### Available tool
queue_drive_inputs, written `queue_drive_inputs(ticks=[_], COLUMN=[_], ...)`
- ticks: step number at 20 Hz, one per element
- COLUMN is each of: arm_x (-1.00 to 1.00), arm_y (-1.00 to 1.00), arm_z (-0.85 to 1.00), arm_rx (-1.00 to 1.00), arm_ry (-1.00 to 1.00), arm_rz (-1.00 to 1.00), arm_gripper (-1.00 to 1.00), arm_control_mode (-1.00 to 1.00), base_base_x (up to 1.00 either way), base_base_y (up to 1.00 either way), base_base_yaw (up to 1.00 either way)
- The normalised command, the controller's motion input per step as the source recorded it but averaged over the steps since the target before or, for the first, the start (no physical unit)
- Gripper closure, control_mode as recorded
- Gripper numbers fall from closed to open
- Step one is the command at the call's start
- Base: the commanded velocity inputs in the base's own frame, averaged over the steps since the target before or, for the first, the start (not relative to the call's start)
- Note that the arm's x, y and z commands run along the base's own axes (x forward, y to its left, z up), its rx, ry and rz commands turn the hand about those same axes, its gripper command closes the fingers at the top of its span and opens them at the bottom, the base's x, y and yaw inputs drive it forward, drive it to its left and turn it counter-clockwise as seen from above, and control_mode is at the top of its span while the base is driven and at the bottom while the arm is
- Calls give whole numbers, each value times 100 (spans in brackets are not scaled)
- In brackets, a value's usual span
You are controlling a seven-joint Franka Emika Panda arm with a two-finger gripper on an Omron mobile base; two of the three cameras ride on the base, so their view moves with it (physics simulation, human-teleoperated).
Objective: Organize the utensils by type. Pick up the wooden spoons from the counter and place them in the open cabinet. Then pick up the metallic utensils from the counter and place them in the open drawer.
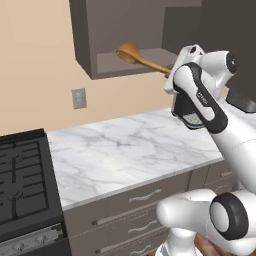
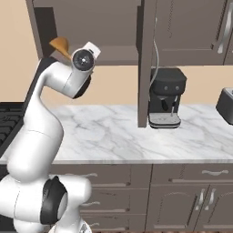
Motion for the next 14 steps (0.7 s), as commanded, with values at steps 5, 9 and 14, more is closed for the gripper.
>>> queue_drive_inputs(ticks=[5,9,14], arm_x=[52,48,55], arm_y=[14,5,8], arm_z=[38,37,17], arm_rx=[-23,-20,-13], arm_ry=[0,0,0], arm_rz=[0,1,0], arm_gripper=[100,100,100], arm_control_mode=[-100,-100,-100], base_base_x=[0,0,0], base_base_y=[0,0,0], base_base_yaw=[0,0,0])
